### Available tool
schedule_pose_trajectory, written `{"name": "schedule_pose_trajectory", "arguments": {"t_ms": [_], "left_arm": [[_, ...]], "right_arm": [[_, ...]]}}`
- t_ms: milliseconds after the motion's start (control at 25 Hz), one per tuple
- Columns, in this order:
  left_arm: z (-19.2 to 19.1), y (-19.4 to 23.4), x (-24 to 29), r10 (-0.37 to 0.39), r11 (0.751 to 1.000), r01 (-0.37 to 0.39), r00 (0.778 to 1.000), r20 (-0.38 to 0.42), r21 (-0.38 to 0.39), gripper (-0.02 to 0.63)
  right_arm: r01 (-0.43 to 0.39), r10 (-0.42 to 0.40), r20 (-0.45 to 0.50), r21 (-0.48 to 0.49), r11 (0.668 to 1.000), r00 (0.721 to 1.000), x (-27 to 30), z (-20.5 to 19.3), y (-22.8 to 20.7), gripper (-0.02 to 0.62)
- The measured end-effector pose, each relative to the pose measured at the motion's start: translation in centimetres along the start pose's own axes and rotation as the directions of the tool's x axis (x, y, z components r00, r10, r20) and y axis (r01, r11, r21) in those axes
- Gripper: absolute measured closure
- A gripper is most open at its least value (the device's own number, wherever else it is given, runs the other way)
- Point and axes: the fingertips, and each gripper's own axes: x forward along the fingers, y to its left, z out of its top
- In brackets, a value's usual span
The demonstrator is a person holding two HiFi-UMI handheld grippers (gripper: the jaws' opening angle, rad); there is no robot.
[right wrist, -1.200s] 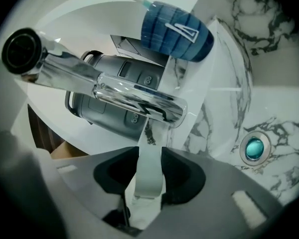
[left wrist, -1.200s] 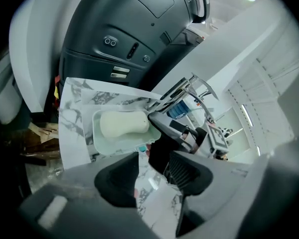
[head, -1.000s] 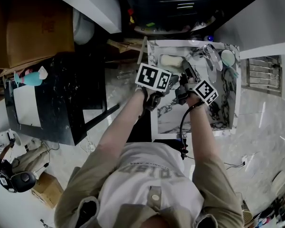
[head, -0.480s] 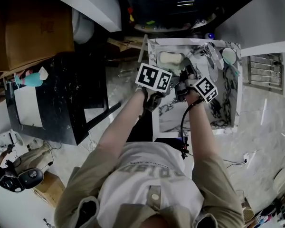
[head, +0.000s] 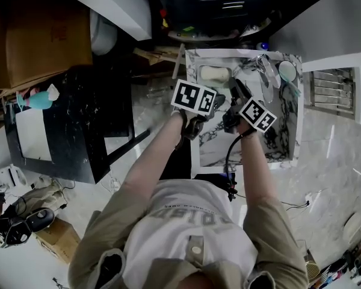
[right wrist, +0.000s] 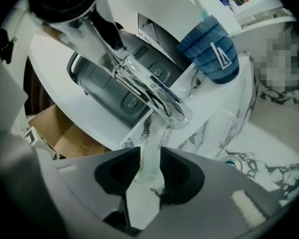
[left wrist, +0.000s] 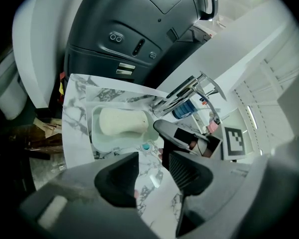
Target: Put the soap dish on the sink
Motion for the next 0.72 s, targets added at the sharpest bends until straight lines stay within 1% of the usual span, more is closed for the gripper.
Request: {"name": "schedule_pose_trajectory", "arguments": {"t_ms": [120,240,360,440,600,720], "left_arm": [[0.1,0.1,0.0,0.007,1.000,-0.007,1.000,0.005,-0.010,0.405],[0.2,0.1,0.1,0.006,1.000,-0.006,1.000,0.006,-0.025,0.405],[0.3,0.2,0.1,-0.002,0.999,0.002,1.000,0.008,-0.050,0.405],[0.4,0.2,0.1,-0.002,0.998,0.003,1.000,0.009,-0.056,0.405],[0.7,0.2,0.3,-0.004,0.998,0.006,1.000,0.017,-0.069,0.405],[1.0,0.2,0.4,-0.004,0.997,0.006,1.000,0.021,-0.072,0.406]], "right_arm": [[0.012,-0.012,-0.037,0.008,1.000,0.999,0.0,-0.9,-0.3,0.469],[0.009,-0.007,-0.047,0.036,0.999,0.999,0.2,-1.2,-0.3,0.474],[0.015,-0.012,-0.040,0.061,0.998,0.999,0.4,-1.0,-0.3,0.509],[0.019,-0.016,-0.036,0.066,0.998,0.999,0.6,-0.8,-0.3,0.517],[0.028,-0.027,-0.037,0.048,0.998,0.999,0.7,-0.5,-0.2,0.526],[0.041,-0.041,-0.038,0.000,0.999,0.998,0.9,-0.2,0.0,0.540]]}}
